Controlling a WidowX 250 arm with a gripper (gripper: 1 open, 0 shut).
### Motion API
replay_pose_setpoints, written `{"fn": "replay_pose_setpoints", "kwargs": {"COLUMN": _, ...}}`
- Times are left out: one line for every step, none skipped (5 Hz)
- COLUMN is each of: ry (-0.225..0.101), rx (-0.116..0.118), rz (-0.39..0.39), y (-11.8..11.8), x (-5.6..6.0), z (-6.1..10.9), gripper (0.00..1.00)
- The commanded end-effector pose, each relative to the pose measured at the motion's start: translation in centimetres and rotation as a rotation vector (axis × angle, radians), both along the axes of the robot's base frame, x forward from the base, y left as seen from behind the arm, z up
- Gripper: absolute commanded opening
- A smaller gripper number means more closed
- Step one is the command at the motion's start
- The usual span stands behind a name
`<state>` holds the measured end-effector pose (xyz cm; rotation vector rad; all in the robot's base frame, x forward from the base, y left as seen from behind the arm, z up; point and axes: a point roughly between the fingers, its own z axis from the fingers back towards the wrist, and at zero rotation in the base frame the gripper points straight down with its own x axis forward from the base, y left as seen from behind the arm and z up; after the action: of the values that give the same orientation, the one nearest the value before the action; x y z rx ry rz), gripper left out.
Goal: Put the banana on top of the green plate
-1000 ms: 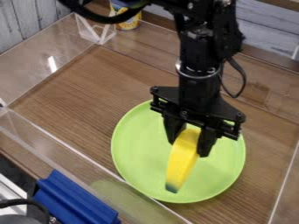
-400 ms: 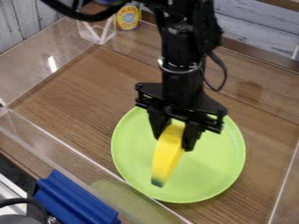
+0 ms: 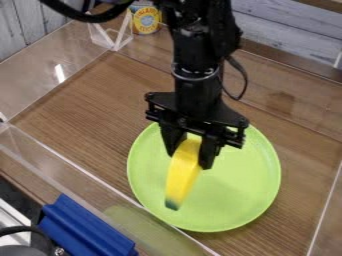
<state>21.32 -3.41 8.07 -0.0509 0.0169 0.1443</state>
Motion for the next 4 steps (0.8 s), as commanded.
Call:
{"fn": "replay_pose_setpoints", "kwargs": {"ry": -0.047, "rx": 0.0, "rz": 0.018, "y": 0.39, "x": 0.4, "z": 0.91, "gripper": 0.0}}
{"fn": "replay_pose_setpoints", "kwargs": {"ry": -0.047, "rx": 0.002, "rz": 0.033, "y": 0.6, "x": 0.42, "z": 0.82, "gripper": 0.0}}
{"fn": "replay_pose_setpoints", "kwargs": {"ry": -0.047, "rx": 0.006, "rz": 0.045, "y": 0.81, "x": 0.45, "z": 0.67, "gripper": 0.0}}
{"fn": "replay_pose_setpoints", "kwargs": {"ry": -0.047, "rx": 0.003, "rz": 0.037, "y": 0.5, "x": 0.61, "z": 0.93, "gripper": 0.0}}
